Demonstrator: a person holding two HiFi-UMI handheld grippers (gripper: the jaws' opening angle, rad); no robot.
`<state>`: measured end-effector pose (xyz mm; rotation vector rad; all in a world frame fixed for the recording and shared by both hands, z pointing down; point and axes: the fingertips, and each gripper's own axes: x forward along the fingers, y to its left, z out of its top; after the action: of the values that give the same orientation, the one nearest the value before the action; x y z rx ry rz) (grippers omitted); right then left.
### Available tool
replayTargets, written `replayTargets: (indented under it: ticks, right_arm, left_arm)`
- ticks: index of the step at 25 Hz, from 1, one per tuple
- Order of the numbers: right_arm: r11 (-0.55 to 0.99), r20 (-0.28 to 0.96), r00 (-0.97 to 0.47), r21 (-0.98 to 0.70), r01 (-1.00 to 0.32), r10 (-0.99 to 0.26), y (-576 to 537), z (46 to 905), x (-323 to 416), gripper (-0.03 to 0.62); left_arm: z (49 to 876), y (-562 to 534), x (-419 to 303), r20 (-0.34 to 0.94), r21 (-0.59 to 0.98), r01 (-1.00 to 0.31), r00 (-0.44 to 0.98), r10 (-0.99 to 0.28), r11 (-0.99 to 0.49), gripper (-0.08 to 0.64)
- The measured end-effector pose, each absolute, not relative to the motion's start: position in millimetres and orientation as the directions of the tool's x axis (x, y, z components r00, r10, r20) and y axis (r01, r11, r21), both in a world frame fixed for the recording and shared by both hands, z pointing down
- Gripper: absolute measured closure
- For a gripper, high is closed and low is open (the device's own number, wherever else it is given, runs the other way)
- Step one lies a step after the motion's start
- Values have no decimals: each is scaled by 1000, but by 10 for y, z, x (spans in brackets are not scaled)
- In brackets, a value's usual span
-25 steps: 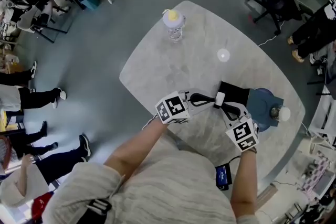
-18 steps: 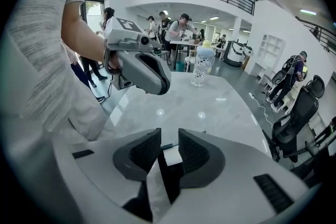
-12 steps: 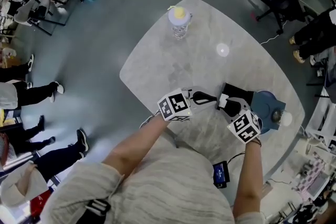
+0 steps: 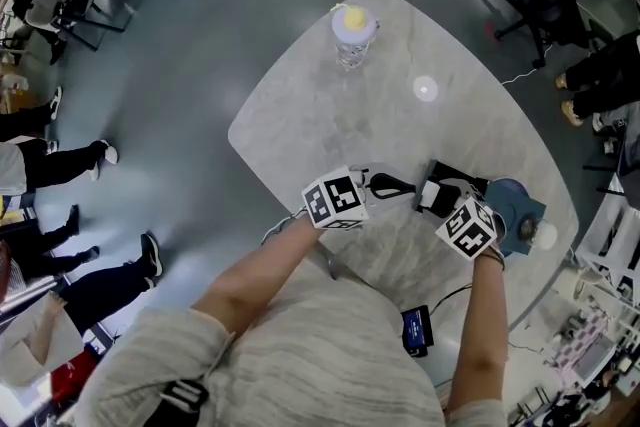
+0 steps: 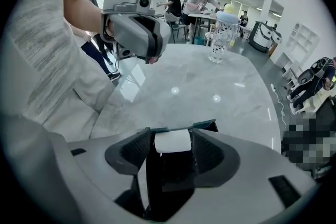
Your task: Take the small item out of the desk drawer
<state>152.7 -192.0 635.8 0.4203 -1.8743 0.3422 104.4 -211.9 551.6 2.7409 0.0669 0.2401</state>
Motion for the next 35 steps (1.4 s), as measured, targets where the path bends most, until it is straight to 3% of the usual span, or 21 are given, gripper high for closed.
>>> replayTargets:
  ticks: [9,25,35]
  right_arm:
    - [899,958,-285,-110,-425,-17,-1886,6639,1587,354]
    - [882,968,-244,-169,-440,63,-1924,6837,1574,351]
    - [847,978,-206,-93,-523,-20,-2003,6795,1679,347]
  left_arm:
    - [5594,-2132,1092,154,393,19,984,87,-919,540]
    - [5581,-2177,1113,157,399,27,983,97,-917,540]
    - [5529,-2164,1098,159,385,40,981,109,-922,540]
